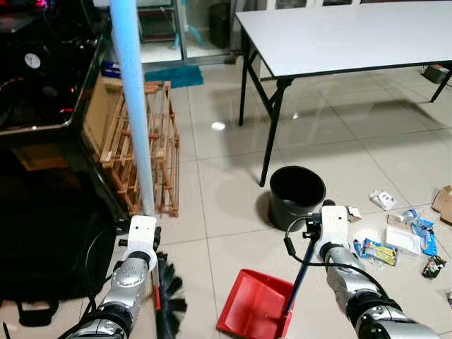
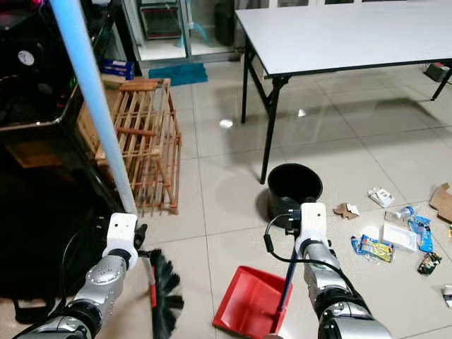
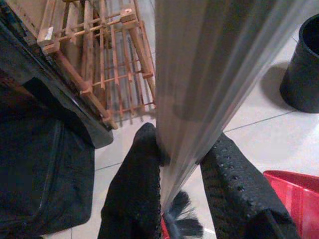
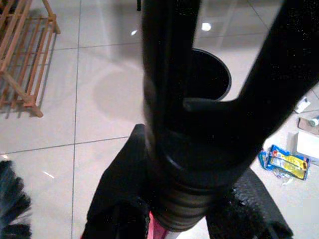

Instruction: Sweep floor

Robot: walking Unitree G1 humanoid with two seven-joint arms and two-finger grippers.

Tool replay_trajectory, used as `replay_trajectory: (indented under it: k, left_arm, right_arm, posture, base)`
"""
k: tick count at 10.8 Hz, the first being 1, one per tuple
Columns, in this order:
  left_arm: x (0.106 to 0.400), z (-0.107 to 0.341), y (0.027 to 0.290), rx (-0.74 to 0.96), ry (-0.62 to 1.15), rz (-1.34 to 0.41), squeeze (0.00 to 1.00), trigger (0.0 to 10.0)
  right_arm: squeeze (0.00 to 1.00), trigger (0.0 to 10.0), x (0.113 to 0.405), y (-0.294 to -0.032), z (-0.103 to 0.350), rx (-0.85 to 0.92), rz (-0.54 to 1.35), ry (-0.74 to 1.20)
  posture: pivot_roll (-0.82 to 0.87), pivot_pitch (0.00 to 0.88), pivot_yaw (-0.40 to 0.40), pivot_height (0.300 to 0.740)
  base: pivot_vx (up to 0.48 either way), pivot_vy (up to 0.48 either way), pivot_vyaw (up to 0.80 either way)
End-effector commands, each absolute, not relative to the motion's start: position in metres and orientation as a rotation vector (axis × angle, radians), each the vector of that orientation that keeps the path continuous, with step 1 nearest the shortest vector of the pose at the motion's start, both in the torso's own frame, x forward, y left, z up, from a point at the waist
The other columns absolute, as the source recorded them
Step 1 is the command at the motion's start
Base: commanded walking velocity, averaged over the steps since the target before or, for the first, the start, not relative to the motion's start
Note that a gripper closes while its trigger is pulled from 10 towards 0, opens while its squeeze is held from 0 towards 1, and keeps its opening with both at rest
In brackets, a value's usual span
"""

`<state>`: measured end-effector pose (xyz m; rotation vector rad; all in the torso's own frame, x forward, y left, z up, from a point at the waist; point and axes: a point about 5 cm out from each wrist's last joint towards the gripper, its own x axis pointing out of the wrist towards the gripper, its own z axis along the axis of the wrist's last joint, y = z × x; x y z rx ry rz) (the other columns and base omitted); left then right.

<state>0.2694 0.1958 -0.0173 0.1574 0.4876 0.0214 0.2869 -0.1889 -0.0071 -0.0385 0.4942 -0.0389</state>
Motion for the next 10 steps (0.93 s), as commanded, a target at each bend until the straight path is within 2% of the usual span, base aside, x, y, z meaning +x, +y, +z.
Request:
replay_trajectory:
  k: [1, 5, 8, 10]
  left_arm:
    - [0.224, -0.058, 0.200, 0.144, 0.781, 0.020, 0.00, 10.0]
    - [0.252, -0.040, 0.191, 0.118, 0.679, 0.018, 0.00, 10.0]
    - [0.290, -0.005, 0.188, 0.041, 0.473, 0.078, 0.00, 10.0]
    - [0.300, 0.007, 0.183, 0.008, 0.400, 0.071, 0.00, 10.0]
  right_arm:
    - [0.00, 10.0, 0.249, -0.179, -0.045, -0.006, -0.015, 0.750]
    - [0.00, 10.0, 0.261, -0.178, -0.037, -0.007, -0.010, 0.717]
    - [0.00, 10.0, 0.282, -0.178, -0.019, 0.039, -0.041, 0.624]
    - [0.00, 10.0, 0.289, -0.175, -0.012, 0.057, -0.036, 0.589]
  posture:
    - [-0.16, 0.107, 0.076, 0.740]
    - [-0.16, 0.112, 0.075, 0.740]
    - [-0.16, 0.116, 0.081, 0.740]
    - [-0.16, 0.118, 0.083, 0.740]
  base:
    - [0.000, 0.000, 0.00]
    - [0.000, 0.000, 0.00]
    - [0.000, 0.000, 0.00]
    - [0.000, 0.000, 0.00]
